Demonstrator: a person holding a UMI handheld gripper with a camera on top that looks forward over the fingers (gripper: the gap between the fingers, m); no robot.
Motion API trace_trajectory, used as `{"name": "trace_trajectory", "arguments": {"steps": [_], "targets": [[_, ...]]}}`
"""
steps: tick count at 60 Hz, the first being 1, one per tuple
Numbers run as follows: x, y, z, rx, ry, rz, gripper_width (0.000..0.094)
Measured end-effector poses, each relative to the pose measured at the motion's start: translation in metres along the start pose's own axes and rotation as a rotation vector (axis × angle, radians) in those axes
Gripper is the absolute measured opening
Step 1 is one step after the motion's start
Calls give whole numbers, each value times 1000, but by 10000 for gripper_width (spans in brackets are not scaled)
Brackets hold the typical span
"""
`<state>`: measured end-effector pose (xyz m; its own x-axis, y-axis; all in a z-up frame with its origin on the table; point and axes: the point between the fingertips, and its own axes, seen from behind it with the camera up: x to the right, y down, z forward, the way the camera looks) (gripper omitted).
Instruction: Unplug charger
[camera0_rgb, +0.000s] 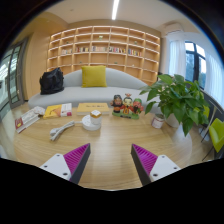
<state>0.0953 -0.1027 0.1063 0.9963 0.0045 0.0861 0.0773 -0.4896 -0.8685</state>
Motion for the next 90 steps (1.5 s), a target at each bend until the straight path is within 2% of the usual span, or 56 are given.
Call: {"name": "trace_trajectory", "arguments": {"steps": [9, 15, 24, 29, 35, 38, 54, 64, 66, 69, 70, 71, 78, 84, 90], "targets": [[-47, -26, 76, 54, -75, 15, 850], [-66, -44, 130, 96, -82, -1, 851], [-78, -55, 195, 90, -80, 27, 837], [-83, -61, 218, 95, -93, 47, 756], [-80, -64, 232, 93, -76, 35, 569], [-71, -65, 237, 99, -47, 38, 432], [-72, -67, 237, 107, -59, 49, 274], [-72, -72, 231, 134, -78, 38, 257], [-69, -98, 216, 236, -72, 23, 257], [-54, -161, 179, 429, 1, -71, 256], [-53, -179, 167, 467, 8, -86, 255], [-50, -202, 164, 485, 4, -88, 255], [-50, -256, 122, 523, -90, 0, 254], [-21, -250, 121, 494, -58, -19, 255], [0, -177, 163, 316, -56, -3, 264]]}}
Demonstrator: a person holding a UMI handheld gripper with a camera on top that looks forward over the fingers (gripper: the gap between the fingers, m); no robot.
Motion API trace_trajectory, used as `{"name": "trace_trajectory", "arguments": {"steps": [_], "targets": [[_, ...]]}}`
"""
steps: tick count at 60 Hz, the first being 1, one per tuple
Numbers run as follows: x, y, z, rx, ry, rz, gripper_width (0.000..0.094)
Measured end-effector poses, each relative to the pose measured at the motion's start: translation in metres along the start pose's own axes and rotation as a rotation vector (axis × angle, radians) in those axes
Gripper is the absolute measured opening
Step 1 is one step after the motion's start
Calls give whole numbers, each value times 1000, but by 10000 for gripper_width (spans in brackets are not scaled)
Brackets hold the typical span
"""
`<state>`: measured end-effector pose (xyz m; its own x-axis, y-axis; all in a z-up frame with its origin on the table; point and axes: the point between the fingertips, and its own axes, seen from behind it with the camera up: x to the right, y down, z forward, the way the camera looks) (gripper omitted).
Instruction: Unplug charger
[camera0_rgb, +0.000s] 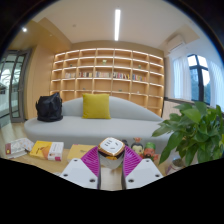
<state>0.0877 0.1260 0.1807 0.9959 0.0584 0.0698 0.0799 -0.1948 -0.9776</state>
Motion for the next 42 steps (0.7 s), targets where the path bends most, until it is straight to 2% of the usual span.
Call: {"name": "trace_trajectory", "arguments": {"steps": [5, 9, 15, 24, 31, 35, 39, 42], "targets": [[10, 71, 2, -154, -3, 22, 293], [18, 112, 3, -224, 3, 20, 320], [17, 147, 3, -305, -12, 58, 373], [30, 166, 2, -349, 23, 87, 465], [49, 169, -5, -375, 74, 112, 698], [61, 166, -14, -380, 104, 110, 799], [72, 160, -30, -382, 129, 92, 858], [76, 152, -46, -380, 133, 76, 861]]}}
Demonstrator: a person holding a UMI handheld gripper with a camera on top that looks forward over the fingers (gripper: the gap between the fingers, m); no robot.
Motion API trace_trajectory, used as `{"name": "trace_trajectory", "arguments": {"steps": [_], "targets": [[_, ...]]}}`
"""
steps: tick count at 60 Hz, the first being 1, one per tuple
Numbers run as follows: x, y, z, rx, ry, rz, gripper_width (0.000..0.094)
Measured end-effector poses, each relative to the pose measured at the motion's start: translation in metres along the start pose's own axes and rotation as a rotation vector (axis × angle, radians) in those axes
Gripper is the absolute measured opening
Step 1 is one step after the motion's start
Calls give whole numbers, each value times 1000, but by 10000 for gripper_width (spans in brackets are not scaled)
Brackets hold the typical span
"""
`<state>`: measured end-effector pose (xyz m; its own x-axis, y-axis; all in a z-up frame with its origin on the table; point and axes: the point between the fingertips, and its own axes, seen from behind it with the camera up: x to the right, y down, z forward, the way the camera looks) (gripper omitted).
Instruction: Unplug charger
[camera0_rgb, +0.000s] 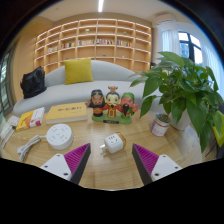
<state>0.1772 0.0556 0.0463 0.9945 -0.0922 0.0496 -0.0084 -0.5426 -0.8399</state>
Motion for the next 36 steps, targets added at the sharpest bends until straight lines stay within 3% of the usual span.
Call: {"name": "trace_trajectory", "arguments": {"steps": [23, 36], "targets": [[-4, 5, -205, 97, -35, -143, 852], [-16, 15, -282, 152, -81, -149, 851]]}}
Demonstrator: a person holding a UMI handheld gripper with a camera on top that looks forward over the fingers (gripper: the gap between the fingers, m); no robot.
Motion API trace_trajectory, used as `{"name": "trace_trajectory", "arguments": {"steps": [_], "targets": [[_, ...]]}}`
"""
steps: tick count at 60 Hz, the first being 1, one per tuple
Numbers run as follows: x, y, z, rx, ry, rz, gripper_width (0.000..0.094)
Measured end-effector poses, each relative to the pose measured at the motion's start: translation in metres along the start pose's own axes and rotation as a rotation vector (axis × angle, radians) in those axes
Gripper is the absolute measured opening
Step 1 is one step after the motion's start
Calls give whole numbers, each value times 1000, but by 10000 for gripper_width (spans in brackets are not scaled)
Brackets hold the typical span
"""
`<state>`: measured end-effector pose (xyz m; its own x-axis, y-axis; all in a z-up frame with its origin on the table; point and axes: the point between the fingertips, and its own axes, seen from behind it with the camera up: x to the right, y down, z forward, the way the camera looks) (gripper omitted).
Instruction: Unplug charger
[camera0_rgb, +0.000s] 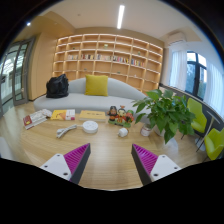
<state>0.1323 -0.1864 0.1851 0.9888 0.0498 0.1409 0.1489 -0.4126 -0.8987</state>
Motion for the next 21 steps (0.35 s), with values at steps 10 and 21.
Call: {"name": "trace_trajectory", "arguments": {"steps": [10, 21], "targets": [[-1, -6, -28, 39, 1, -18, 852], [-5, -12, -35, 56, -13, -1, 853]]}}
